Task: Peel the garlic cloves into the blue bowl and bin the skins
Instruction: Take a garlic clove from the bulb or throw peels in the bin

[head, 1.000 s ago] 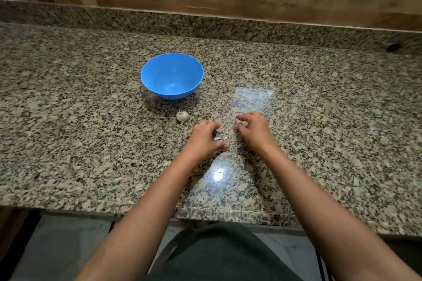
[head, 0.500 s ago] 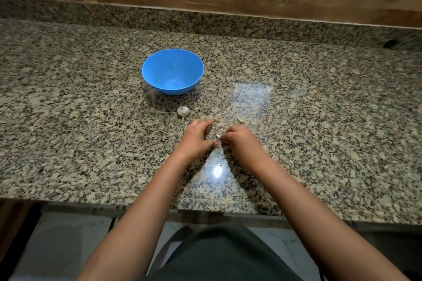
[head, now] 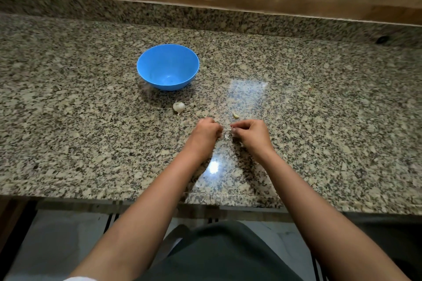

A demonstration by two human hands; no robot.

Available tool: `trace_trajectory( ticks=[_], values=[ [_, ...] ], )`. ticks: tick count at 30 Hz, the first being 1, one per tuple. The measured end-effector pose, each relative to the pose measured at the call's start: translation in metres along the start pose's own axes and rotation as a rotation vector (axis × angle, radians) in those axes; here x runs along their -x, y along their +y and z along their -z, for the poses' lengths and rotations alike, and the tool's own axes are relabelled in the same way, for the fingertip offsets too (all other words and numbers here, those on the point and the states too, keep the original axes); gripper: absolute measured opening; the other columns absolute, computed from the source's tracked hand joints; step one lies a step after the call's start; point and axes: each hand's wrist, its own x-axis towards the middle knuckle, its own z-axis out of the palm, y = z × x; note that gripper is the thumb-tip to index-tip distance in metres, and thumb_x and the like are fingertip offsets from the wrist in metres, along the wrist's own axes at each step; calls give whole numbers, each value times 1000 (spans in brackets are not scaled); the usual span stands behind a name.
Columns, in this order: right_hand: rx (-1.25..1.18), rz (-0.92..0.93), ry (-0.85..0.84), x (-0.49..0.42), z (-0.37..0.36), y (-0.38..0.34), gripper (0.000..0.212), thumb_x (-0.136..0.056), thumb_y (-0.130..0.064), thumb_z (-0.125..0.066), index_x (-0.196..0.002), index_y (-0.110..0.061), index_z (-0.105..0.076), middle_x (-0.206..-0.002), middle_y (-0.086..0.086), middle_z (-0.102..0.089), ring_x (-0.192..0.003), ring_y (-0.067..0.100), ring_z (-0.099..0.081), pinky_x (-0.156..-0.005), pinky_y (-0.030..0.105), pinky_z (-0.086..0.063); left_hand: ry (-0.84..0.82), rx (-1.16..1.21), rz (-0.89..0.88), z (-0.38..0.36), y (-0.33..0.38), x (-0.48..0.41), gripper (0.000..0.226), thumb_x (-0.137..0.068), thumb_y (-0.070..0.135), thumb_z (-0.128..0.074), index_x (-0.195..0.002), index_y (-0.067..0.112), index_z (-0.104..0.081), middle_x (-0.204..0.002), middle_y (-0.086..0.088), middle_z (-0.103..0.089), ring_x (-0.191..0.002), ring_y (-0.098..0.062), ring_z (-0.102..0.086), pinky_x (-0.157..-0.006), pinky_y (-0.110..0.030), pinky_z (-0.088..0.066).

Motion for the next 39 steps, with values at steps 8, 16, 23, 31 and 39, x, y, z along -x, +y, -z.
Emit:
trace_trajectory(
  ticks=[8,16,23,31,39],
  values=[
    [-107,-98,-25,2,8,-7,15,-84,1,-63,-78,-13,-66,-92,10,-69,-89,23,-65,-85,36,-54,33,115,29,2,-1,-5,22,-94,16,-52,-111,8,-64,-110,-5,-58,-98,-11,-50,-91,-20,-40],
    [-93,-146,60,1,18,2,20,-83,3,-64,-74,-15,-68,-91,4,-68,-84,21,-66,-81,37,-56,-196,146,6,10,11,-21,46,-80,13,-70,-124,8,-57,-119,-6,-51,-105,-15,-53,-97,-23,-44],
    [-91,-176,84,3,22,4,23,-83,1,-65,-70,-18,-66,-82,6,-68,-85,24,-66,-83,40,-56,-238,35,-110,13,13,-28,27,-77,13,-73,-103,6,-67,-105,-6,-57,-97,-17,-55,-92,-25,-47],
    [-107,-186,61,3,20,4,14,-83,1,-64,-77,-12,-66,-91,10,-69,-88,22,-66,-83,33,-56,-200,15,-153,9,7,-23,11,-87,16,-62,-94,8,-66,-96,1,-57,-88,-10,-52,-87,-18,-42],
    [-179,-227,44,3,19,5,16,-84,5,-62,-77,-10,-65,-88,10,-67,-90,25,-65,-84,35,-55,-276,-118,-88,2,15,-19,9,-92,6,-48,-94,14,-52,-102,0,-48,-94,-15,-48,-85,-25,-42]
  ],
)
